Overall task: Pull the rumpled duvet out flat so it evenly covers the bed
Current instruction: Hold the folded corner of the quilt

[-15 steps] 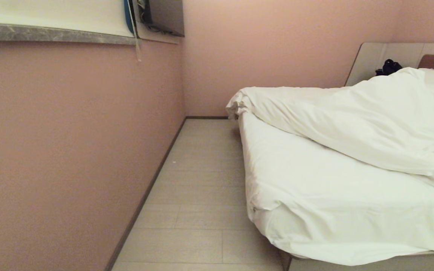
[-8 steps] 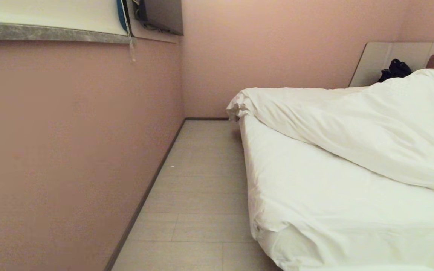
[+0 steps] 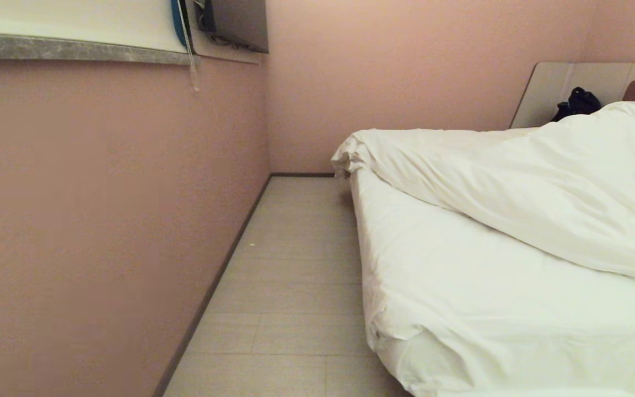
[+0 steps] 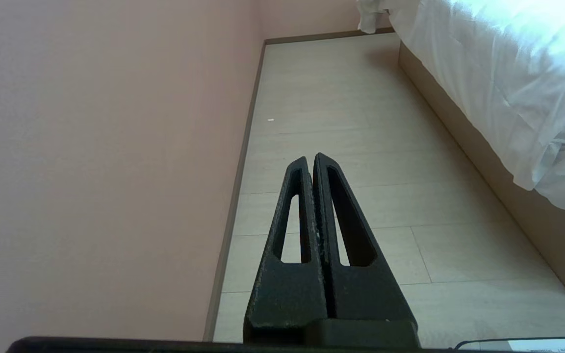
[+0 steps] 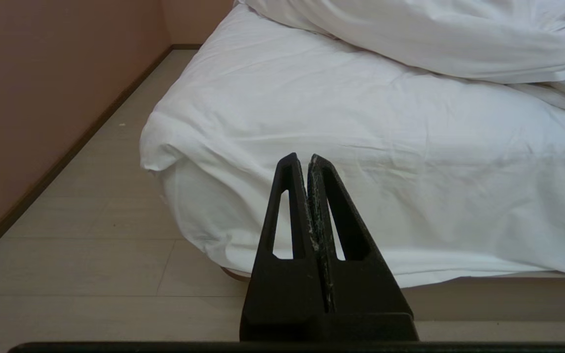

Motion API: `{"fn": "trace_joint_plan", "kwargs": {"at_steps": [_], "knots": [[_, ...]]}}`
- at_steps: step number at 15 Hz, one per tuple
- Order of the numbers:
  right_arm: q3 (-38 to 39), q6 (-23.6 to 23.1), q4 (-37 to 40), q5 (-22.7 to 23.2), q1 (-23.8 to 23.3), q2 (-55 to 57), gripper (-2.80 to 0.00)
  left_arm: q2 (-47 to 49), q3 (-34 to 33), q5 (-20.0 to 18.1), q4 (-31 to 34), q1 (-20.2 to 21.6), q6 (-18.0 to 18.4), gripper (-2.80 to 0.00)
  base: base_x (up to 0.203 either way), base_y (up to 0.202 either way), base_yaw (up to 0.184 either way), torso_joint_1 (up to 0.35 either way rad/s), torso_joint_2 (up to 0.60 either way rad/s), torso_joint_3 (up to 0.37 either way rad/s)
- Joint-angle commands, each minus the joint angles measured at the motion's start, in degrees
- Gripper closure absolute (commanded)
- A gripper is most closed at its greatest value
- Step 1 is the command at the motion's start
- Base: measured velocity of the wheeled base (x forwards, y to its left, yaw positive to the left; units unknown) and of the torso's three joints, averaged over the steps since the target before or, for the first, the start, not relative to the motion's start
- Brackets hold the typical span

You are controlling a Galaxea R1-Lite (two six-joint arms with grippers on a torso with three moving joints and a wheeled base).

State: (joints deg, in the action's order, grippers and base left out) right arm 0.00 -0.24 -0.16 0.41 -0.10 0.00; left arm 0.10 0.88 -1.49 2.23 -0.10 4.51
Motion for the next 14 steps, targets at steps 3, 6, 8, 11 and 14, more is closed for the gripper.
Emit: {"fn": "trace_joint_plan", "kwargs": {"at_steps": [3,6,8,11,14], "knots": [[0.0,0.0,0.0,0.0,0.0,0.0,0.0,0.0,0.0,0.0,0.1,0.0,0.1,0.0,0.0,0.0,0.0,0.0,0.0,0.0],[0.0,0.0,0.0,0.0,0.0,0.0,0.0,0.1,0.0,0.0,0.1,0.0,0.2,0.0,0.0,0.0,0.0,0.0,0.0,0.0],[0.0,0.0,0.0,0.0,0.0,0.0,0.0,0.0,0.0,0.0,0.1,0.0,0.2,0.0,0.0,0.0,0.0,0.0,0.0,0.0],[0.0,0.0,0.0,0.0,0.0,0.0,0.0,0.0,0.0,0.0,0.1,0.0,0.2,0.0,0.0,0.0,0.0,0.0,0.0,0.0],[0.0,0.0,0.0,0.1,0.0,0.0,0.0,0.1,0.0,0.0,0.1,0.0,0.3,0.0,0.0,0.0,0.0,0.0,0.0,0.0]]}}
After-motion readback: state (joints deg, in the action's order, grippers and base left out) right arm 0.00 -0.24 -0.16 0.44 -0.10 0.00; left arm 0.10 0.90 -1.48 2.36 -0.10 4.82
